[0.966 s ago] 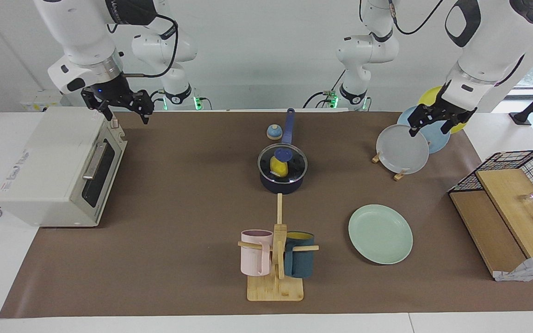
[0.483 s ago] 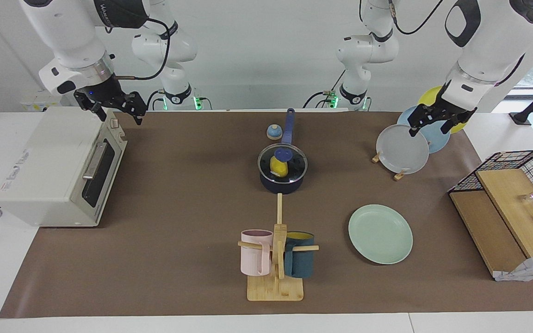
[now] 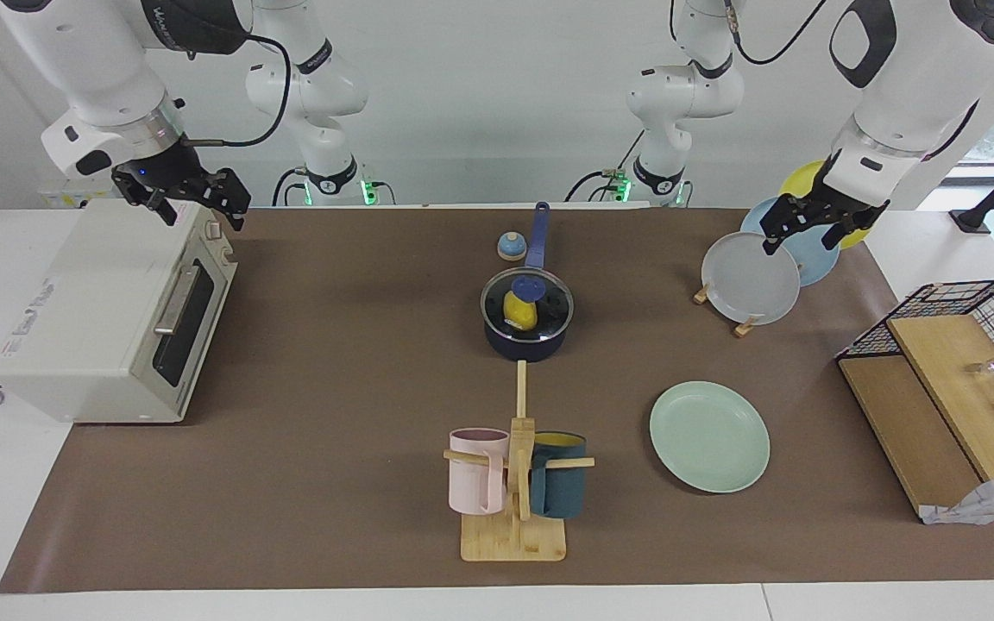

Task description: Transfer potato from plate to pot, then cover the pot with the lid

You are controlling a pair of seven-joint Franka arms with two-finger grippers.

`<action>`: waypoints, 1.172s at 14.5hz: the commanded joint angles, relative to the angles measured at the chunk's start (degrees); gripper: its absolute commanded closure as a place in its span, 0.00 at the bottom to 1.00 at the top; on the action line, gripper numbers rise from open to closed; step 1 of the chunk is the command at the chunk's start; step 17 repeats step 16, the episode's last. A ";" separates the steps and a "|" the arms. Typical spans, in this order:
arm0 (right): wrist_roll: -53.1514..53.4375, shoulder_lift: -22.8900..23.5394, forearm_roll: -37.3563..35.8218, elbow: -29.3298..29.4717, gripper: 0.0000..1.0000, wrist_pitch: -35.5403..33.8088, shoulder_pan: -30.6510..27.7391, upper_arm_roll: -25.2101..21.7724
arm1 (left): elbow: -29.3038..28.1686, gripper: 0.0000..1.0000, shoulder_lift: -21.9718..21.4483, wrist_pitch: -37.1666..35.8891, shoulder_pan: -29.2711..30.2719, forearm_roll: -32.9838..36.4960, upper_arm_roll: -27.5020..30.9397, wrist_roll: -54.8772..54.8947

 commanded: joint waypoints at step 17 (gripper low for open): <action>-4.12 -0.76 1.33 -1.26 0.00 1.94 -0.38 -0.47 | -0.96 0.00 -1.04 0.28 0.42 -0.67 0.02 0.23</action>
